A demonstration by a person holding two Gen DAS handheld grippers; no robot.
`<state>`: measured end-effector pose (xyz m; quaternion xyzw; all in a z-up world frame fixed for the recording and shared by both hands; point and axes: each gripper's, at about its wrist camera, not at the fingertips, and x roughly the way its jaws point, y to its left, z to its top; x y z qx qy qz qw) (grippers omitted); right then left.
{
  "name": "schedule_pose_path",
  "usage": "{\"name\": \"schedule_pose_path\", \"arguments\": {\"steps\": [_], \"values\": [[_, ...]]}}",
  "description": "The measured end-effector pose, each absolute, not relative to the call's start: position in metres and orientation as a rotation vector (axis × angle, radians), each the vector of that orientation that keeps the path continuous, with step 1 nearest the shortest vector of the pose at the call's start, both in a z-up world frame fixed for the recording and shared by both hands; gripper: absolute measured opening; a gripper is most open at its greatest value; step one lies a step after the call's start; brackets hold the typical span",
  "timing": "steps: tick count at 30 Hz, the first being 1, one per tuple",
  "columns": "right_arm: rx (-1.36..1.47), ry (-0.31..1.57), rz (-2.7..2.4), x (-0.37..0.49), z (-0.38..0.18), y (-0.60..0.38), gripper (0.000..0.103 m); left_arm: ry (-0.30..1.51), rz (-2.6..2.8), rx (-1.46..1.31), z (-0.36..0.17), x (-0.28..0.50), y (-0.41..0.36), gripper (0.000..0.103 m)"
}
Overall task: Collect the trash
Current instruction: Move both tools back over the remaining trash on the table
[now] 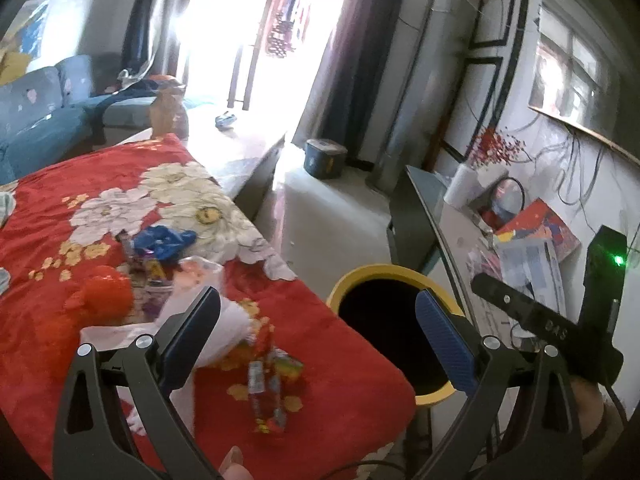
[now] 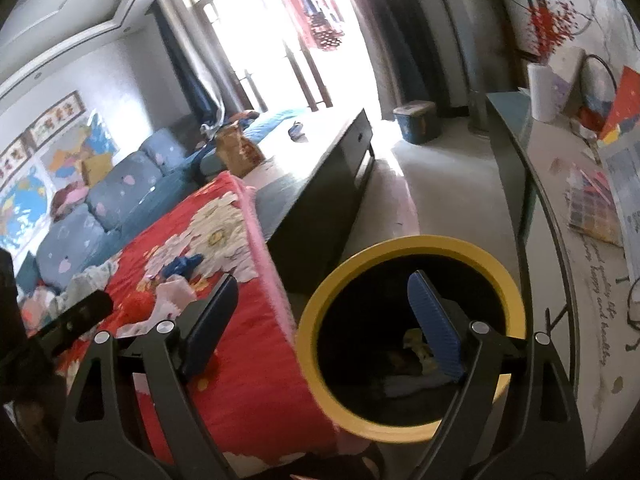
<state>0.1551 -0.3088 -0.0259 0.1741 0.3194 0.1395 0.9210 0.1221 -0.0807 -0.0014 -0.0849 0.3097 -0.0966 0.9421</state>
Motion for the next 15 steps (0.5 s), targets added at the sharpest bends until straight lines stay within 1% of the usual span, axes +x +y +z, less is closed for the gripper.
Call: {"name": "schedule_pose_path", "arguments": {"steps": [15], "values": [[0.274,0.658,0.391,0.139,-0.015,-0.263,0.080,0.614,-0.119,-0.213,-0.001,0.108,-0.043,0.095]]}}
